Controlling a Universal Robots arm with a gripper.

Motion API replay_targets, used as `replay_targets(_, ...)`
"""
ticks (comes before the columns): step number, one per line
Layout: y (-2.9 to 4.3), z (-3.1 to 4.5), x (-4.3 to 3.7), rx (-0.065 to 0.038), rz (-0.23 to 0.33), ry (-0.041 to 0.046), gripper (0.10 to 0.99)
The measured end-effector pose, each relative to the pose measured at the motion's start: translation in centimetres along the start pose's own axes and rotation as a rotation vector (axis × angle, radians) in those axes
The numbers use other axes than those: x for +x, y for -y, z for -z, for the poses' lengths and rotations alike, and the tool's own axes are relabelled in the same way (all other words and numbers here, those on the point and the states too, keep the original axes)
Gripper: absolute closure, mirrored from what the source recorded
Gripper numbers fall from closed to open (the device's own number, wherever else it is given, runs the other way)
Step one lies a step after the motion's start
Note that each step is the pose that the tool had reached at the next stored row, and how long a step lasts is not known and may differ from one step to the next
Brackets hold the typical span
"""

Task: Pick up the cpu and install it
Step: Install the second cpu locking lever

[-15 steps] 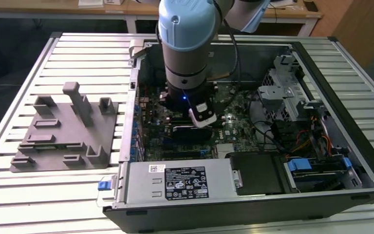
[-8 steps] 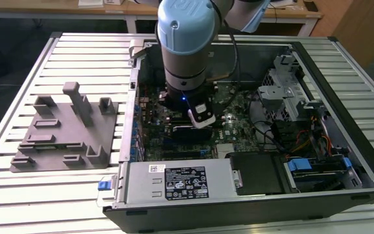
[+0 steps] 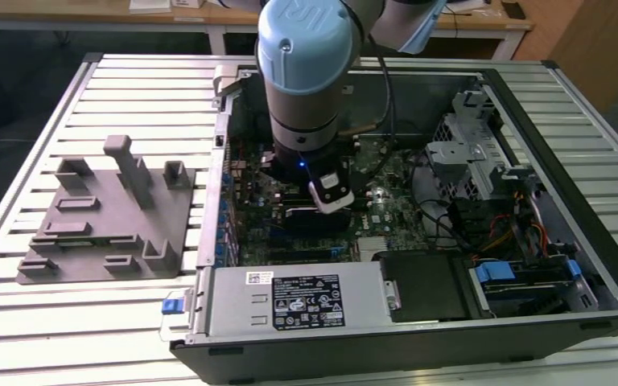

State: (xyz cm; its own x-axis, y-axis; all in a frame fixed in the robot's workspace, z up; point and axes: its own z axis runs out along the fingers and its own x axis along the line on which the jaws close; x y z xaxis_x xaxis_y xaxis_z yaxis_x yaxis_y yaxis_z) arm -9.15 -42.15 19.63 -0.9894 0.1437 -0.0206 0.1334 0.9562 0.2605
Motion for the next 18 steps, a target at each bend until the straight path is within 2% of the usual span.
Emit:
replay_targets(5,0.06,-0.24,0.01,-0.017,-0.001,-0.0022,0.98)
replay_targets(18,0.26,-0.92,0.08,-0.018,-0.001,-0.0028,0.98)
